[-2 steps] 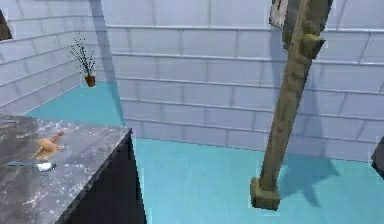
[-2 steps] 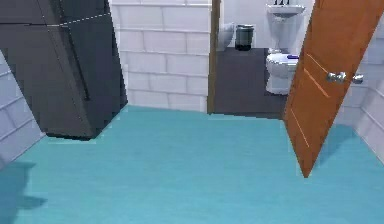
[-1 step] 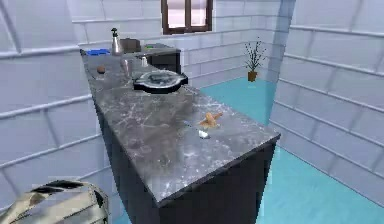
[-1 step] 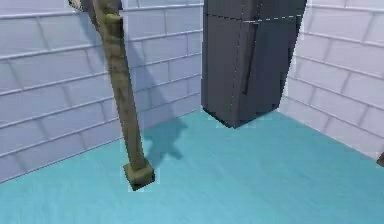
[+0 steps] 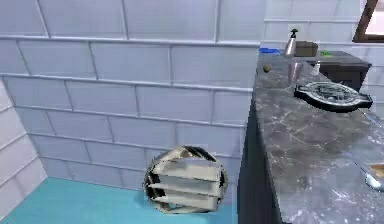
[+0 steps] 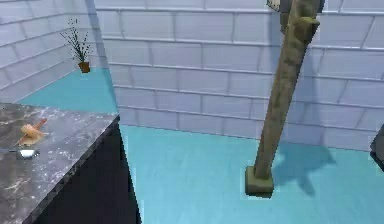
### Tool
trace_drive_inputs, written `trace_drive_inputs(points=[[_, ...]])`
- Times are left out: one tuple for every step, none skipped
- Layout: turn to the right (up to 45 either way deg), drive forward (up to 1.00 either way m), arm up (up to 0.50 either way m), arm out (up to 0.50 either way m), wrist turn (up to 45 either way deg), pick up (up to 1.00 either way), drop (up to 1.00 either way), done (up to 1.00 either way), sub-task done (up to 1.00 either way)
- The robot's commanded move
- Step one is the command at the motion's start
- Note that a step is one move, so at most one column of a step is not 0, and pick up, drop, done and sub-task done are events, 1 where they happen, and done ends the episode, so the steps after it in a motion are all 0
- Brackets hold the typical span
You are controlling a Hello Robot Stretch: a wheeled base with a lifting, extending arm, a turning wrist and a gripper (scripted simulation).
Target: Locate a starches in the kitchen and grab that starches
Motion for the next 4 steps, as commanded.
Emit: trace_drive_inputs(points=[[-33.0,0.0,0.0,0.0,0.0,0.0,0.0,0.0,0.0],[0.0,0.0,0.5,0.0,0.0,0.0,0.0,0.0,0.0],[0.0,0.0,0.38,0.0,0.0,0.0,0.0,0.0,0.0],[0.0,0.0,0.0,0.5,0.0,0.0,0.0,0.0,0.0]])
